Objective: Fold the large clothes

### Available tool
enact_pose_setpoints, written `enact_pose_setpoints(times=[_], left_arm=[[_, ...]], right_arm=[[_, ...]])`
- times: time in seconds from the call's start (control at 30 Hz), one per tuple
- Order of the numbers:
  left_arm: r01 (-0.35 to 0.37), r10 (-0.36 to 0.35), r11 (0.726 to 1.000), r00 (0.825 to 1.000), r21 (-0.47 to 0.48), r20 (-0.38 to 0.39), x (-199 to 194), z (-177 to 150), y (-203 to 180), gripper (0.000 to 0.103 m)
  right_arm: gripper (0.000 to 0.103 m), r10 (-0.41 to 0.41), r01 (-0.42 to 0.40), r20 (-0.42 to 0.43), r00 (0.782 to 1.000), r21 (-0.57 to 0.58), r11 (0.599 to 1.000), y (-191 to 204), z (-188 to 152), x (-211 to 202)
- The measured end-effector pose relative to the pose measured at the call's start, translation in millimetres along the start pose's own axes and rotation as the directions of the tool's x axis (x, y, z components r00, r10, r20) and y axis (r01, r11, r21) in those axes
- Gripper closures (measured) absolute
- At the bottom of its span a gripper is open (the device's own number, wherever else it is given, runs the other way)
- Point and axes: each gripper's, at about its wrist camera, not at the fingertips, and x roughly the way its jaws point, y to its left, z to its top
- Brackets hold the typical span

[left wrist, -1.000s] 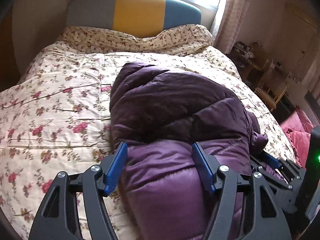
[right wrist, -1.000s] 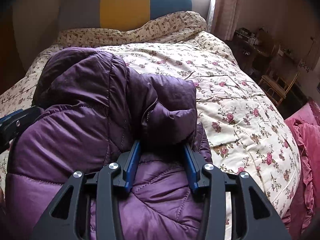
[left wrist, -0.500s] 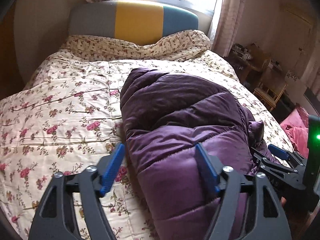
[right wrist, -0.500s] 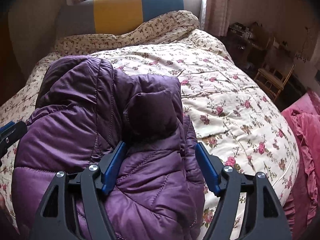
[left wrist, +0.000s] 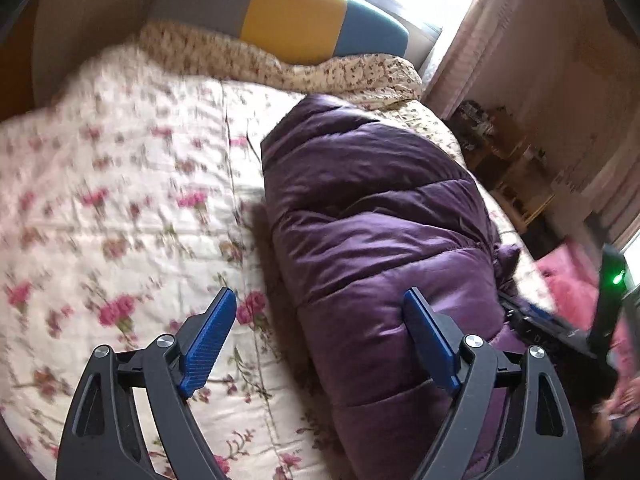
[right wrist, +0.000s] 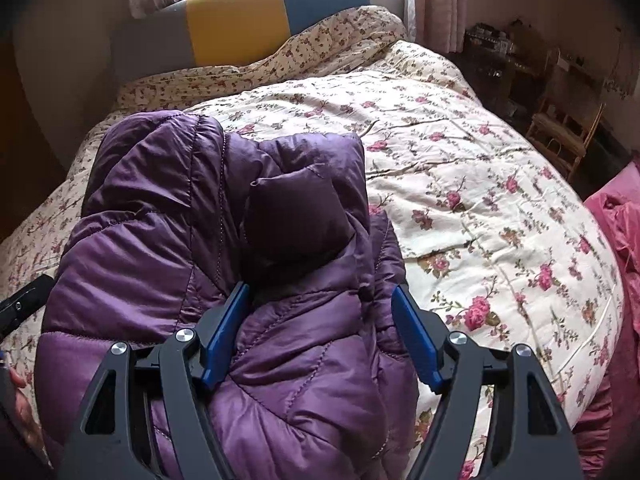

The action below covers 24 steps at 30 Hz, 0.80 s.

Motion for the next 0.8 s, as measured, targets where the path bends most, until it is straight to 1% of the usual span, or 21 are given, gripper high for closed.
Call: enact_pose_setpoints(times=[0.07, 0.1, 0.17, 0.23, 0.3, 0.4, 0.43, 0.47, 0.5, 0.53, 0.6, 0.63, 0.67, 0.73, 0.77, 0.8], left_arm=[[0.045, -0.046, 0.998, 0.999, -0.054, -0.027, 4.6, -0.1, 8.7, 0.019], [0.083, -0.087, 0.993, 0.995, -0.086, -0.044, 8.5, -1.0, 12.7, 0.019], [0.151, -0.164, 0.976, 0.984, -0.159, -0.067, 17.1, -4.0, 21.1, 0.018], [0.191, -0.21, 0.96, 0.975, -0.204, -0.076, 23.8, -7.2, 25.9, 0.018], [0.215, -0.24, 0.949, 0.967, -0.23, -0.086, 29.4, -9.1, 26.1, 0.018], [0.243, -0.27, 0.943, 0.958, -0.228, -0.094, 35.0, -8.8, 18.6, 0.018], [0.26, -0.288, 0.939, 0.953, -0.224, -0.099, 37.1, -7.7, 14.3, 0.019], [0.273, -0.3, 0.937, 0.948, -0.22, -0.103, 38.6, -5.5, 11.5, 0.023], [0.285, -0.312, 0.935, 0.944, -0.209, -0.108, 40.7, -4.3, 5.4, 0.023], [0.284, -0.308, 0.939, 0.945, -0.193, -0.109, 41.9, -3.3, -1.0, 0.024], [0.282, -0.301, 0.946, 0.947, -0.162, -0.109, 43.1, -1.7, -9.5, 0.03], [0.282, -0.298, 0.948, 0.949, -0.147, -0.107, 42.2, -1.3, -12.0, 0.036], [0.282, -0.297, 0.949, 0.949, -0.138, -0.104, 40.0, -1.1, -12.7, 0.044], [0.289, -0.301, 0.95, 0.948, -0.117, -0.1, 33.9, -1.0, -13.8, 0.053], [0.292, -0.303, 0.95, 0.948, -0.112, -0.1, 31.9, -0.8, -12.7, 0.057], [0.297, -0.307, 0.949, 0.947, -0.106, -0.097, 27.8, -0.6, -12.5, 0.058]], right_arm=[[0.03, 0.015, -0.015, -0.005, 1.0, 0.012, 1.0, -2.4, -2.2, 1.3], [0.028, 0.021, -0.021, -0.007, 1.0, 0.019, 1.0, -3.6, -3.4, 2.3], [0.028, 0.042, -0.041, -0.016, 0.999, 0.038, 0.998, -8.2, -5.0, 5.7], [0.028, 0.055, -0.054, -0.02, 0.998, 0.043, 0.998, -10.2, -5.6, 8.1], [0.028, 0.059, -0.058, -0.023, 0.998, 0.034, 0.998, -9.9, -5.9, 10.2], [0.029, 0.07, -0.069, -0.024, 0.997, 0.034, 0.997, -9.8, -6.5, 12.4], [0.031, 0.08, -0.079, -0.027, 0.996, 0.036, 0.996, -10.6, -6.2, 13.5], [0.033, 0.094, -0.093, -0.029, 0.995, 0.037, 0.995, -11.4, -6.3, 14.1], [0.037, 0.104, -0.103, -0.03, 0.994, 0.035, 0.994, -11.3, -6.3, 14.6], [0.041, 0.109, -0.108, -0.031, 0.994, 0.033, 0.994, -10.3, -5.8, 15.2], [0.046, 0.115, -0.115, -0.031, 0.993, 0.022, 0.993, -7.7, -5.9, 15.1], [0.051, 0.12, -0.119, -0.031, 0.992, 0.016, 0.993, -6.1, -5.9, 14.8], [0.053, 0.123, -0.123, -0.03, 0.992, 0.01, 0.992, -5.0, -5.9, 14.3], [0.064, 0.126, -0.126, -0.022, 0.992, -0.014, 0.992, 1.0, -6.4, 10.9], [0.067, 0.128, -0.128, -0.017, 0.992, -0.026, 0.991, 4.2, -6.4, 9.4], [0.073, 0.132, -0.132, -0.013, 0.991, -0.035, 0.991, 6.4, -6.7, 7.5]])
